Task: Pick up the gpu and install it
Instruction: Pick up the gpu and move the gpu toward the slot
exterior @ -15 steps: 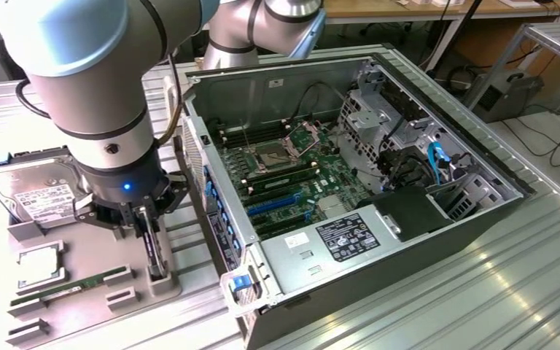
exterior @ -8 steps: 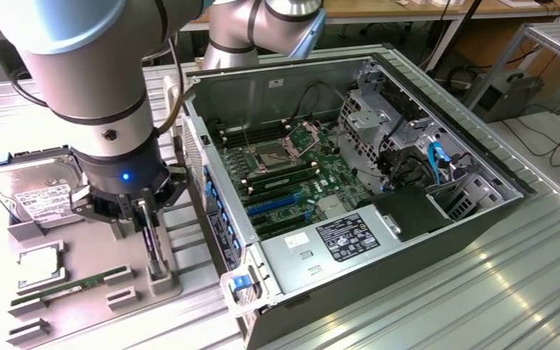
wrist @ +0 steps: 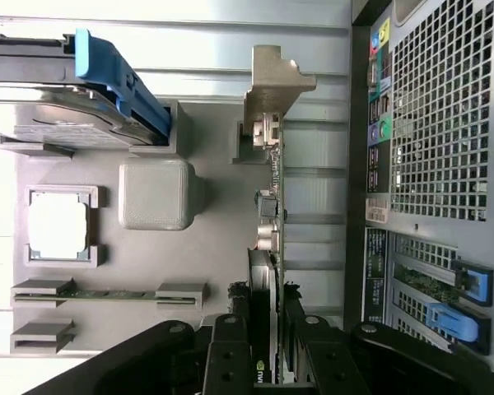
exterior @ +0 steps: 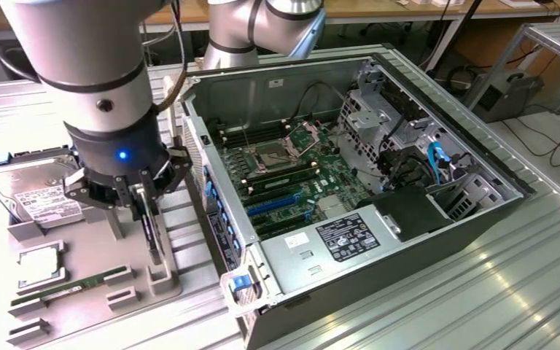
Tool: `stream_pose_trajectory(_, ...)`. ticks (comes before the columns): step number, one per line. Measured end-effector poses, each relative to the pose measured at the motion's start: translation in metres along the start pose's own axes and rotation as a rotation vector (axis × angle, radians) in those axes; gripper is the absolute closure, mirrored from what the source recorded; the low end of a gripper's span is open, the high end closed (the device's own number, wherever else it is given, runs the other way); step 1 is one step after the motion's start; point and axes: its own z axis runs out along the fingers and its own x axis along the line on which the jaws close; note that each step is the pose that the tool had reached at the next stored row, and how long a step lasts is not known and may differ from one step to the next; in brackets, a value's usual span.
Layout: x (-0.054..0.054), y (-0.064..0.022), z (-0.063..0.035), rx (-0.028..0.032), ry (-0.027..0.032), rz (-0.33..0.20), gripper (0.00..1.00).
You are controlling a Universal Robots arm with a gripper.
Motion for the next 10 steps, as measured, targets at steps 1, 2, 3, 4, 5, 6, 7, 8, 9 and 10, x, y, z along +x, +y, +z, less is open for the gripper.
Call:
stream_pose_trajectory(1, -0.001, -0.0001, -0.0049, -0.0002, 0.0006, 0.0, 0.74)
stream_pose_trajectory(2, -0.001, -0.0004, -0.0099, -0.0001, 0.0017, 0.0, 0.74)
stream_pose_trajectory(3, -0.002, -0.0006, -0.0139, -0.0001, 0.0024, 0.0, 0.74)
stream_pose_trajectory(4, -0.003, -0.0009, -0.0183, -0.0002, 0.0031, 0.0, 0.74)
stream_pose_trajectory(5, -0.004, -0.0012, -0.0227, -0.0002, 0.0039, 0.0, 0.74)
stream_pose_trajectory(6, -0.006, -0.0017, -0.0282, -0.0002, 0.0049, 0.0, 0.74)
stream_pose_trajectory(7, -0.007, -0.0022, -0.0328, -0.0001, 0.0057, 0.0, 0.74)
stream_pose_trajectory(8, -0.008, -0.0028, -0.0373, -0.0001, 0.0064, 0.0, 0.74)
stream_pose_trajectory(9, -0.01, -0.0036, -0.0438, -0.0003, 0.0071, 0.0, 0.74)
stream_pose_trajectory(10, -0.013, -0.005, -0.0541, -0.0003, 0.0084, 0.0, 0.74)
